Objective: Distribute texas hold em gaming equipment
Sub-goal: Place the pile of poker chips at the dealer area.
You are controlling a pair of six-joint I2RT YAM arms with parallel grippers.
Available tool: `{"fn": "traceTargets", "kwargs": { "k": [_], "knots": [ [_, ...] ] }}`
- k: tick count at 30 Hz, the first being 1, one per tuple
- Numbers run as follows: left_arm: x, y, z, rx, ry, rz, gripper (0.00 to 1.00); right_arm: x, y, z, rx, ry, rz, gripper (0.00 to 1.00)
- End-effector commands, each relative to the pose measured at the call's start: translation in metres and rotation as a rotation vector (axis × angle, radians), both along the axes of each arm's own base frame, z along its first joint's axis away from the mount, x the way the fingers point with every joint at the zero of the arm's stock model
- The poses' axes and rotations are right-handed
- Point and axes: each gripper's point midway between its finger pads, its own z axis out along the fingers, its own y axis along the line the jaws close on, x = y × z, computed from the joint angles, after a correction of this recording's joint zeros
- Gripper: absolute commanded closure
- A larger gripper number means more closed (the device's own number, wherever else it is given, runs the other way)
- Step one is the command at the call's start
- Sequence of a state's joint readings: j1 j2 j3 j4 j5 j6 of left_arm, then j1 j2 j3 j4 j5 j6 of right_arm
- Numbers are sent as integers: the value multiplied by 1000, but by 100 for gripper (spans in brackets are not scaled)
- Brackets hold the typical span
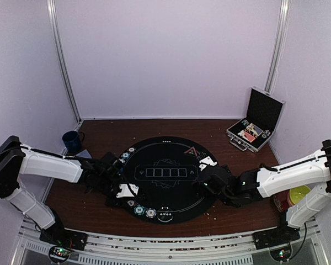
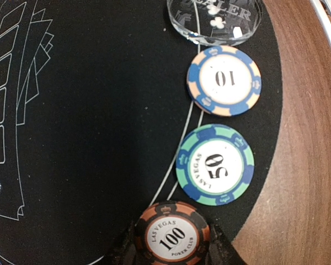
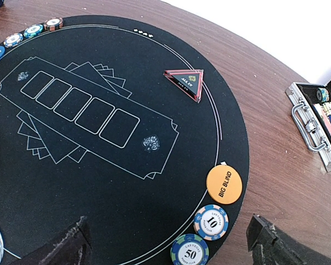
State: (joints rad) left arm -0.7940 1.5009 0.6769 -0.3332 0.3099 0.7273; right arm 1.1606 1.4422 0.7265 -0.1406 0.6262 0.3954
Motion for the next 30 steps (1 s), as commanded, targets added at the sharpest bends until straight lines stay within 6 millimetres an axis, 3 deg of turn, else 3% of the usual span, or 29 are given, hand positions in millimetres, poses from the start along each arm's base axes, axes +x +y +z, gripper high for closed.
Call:
{"fn": "traceTargets", "kwargs": {
  "k": [1,17,24,30],
  "knots": [
    [-8,1,2,-7,7,-25,79,1,1,9,16,-23,-9,0],
    [-16,-2,0,-11,60,-55,72,2,1,9,15,-23,-10,0],
    [-3,-3,4,-16,-1,-8,39,2,1,9,14,-23,-10,0],
    [3,-2,24,-59,-67,19,3,1,0,10,18,-23,-9,0]
  ]
}}
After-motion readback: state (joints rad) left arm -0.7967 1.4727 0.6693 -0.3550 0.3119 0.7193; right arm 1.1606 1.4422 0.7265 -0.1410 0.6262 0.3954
